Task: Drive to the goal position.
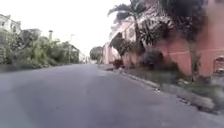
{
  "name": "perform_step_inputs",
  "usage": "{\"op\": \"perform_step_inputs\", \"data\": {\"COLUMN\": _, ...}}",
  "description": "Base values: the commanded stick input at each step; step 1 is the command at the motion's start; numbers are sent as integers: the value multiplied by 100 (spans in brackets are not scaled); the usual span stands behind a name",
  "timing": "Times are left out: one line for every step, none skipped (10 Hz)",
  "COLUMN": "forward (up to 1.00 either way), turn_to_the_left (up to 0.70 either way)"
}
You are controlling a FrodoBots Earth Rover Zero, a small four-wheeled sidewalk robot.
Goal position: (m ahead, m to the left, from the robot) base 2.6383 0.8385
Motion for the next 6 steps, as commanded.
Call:
{"op": "perform_step_inputs", "data": {"forward": 100, "turn_to_the_left": 0}}
{"op": "perform_step_inputs", "data": {"forward": 100, "turn_to_the_left": 0}}
{"op": "perform_step_inputs", "data": {"forward": 100, "turn_to_the_left": 0}}
{"op": "perform_step_inputs", "data": {"forward": 100, "turn_to_the_left": 0}}
{"op": "perform_step_inputs", "data": {"forward": 100, "turn_to_the_left": 0}}
{"op": "perform_step_inputs", "data": {"forward": 100, "turn_to_the_left": 0}}
